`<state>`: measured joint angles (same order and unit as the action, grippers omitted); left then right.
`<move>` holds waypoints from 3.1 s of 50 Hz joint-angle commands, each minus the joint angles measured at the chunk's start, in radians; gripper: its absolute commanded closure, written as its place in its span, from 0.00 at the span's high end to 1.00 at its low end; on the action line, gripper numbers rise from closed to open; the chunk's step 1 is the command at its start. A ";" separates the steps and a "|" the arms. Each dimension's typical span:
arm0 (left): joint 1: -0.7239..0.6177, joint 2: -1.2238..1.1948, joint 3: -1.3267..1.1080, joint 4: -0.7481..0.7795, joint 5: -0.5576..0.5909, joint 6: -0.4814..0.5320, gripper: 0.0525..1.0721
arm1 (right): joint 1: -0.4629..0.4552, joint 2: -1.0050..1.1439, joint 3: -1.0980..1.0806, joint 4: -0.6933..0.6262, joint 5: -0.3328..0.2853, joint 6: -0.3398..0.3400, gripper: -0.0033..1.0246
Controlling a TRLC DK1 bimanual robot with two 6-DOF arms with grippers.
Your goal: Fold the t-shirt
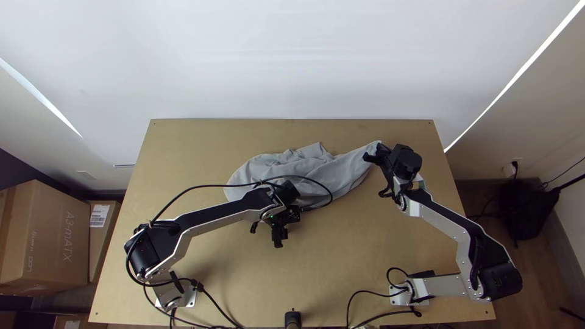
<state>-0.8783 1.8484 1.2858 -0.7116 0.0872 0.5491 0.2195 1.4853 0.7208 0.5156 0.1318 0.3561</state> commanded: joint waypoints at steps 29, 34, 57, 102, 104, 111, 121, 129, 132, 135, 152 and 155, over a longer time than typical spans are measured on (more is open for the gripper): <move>0.061 0.000 0.038 -0.014 -0.023 0.035 0.64 | 0.011 -0.003 -0.006 0.032 0.009 0.020 0.03; 0.067 0.018 0.029 0.003 -0.027 0.035 0.64 | 0.012 -0.011 -0.014 0.032 0.009 0.018 0.03; 0.064 0.041 -0.083 0.121 -0.017 -0.020 0.03 | 0.006 -0.034 -0.014 0.032 0.009 0.018 0.03; 0.613 -0.288 0.356 -0.005 -0.010 -0.569 0.02 | -0.086 -0.257 0.243 -0.669 -0.213 -0.005 0.03; 0.648 -0.319 0.346 0.014 -0.010 -0.603 0.02 | -0.098 -0.250 0.289 -0.718 -0.248 -0.020 0.03; 0.754 -0.397 0.337 0.037 -0.030 -0.673 0.02 | -0.129 -0.175 0.486 -0.916 -0.343 -0.094 0.03; 0.874 -0.508 0.371 0.116 -0.063 -0.689 0.02 | -0.143 -0.003 0.841 -1.214 -0.436 -0.152 0.03; 0.915 -0.549 0.484 0.149 -0.127 -0.653 0.02 | -0.144 0.105 1.112 -1.332 -0.445 -0.146 0.03; 0.917 -0.569 0.535 0.167 -0.138 -0.637 0.02 | -0.146 0.124 1.212 -1.352 -0.446 -0.144 0.03; 0.926 -0.594 0.564 0.205 -0.155 -0.632 0.02 | -0.149 0.124 1.292 -1.341 -0.446 -0.129 0.03; 0.923 -0.735 0.623 0.363 -0.257 -0.600 0.02 | -0.195 -0.102 1.379 -1.002 -0.446 0.023 0.03; 0.923 -0.776 0.624 0.362 -0.257 -0.600 0.02 | -0.212 -0.152 1.379 -0.988 -0.446 0.032 0.03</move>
<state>0.0273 1.1446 1.8652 -0.3908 -0.1184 -0.0700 0.0544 1.4464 2.0853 -0.5232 -0.3374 0.3481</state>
